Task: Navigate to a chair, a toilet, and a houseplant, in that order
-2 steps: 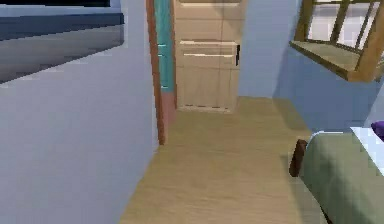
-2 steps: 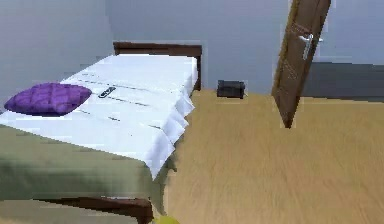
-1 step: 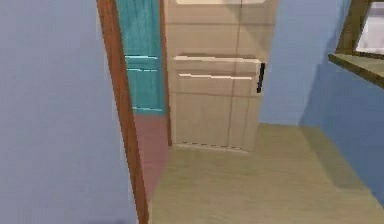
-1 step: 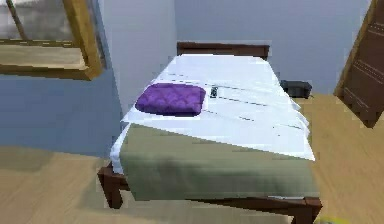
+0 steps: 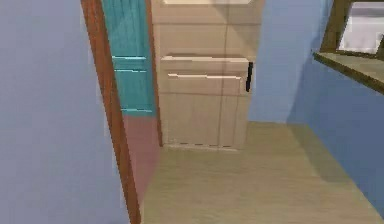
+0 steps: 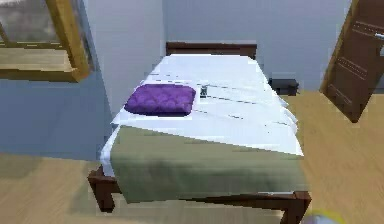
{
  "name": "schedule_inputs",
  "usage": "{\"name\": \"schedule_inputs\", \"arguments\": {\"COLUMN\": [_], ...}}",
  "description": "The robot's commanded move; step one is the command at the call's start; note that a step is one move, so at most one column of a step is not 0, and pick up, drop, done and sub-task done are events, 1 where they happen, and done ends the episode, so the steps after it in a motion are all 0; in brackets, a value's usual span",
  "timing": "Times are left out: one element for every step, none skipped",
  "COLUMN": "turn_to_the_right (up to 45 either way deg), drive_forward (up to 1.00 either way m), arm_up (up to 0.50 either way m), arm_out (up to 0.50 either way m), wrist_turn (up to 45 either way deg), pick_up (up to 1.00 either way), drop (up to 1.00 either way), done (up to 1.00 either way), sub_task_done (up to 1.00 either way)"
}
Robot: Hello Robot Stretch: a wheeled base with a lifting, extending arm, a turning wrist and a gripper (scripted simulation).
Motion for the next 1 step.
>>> {"name": "schedule_inputs", "arguments": {"turn_to_the_right": [0.0], "drive_forward": [1.00], "arm_up": [0.00], "arm_out": [0.00], "wrist_turn": [0.0], "pick_up": [0.00], "drop": [0.00], "done": [0.00], "sub_task_done": [0.00]}}
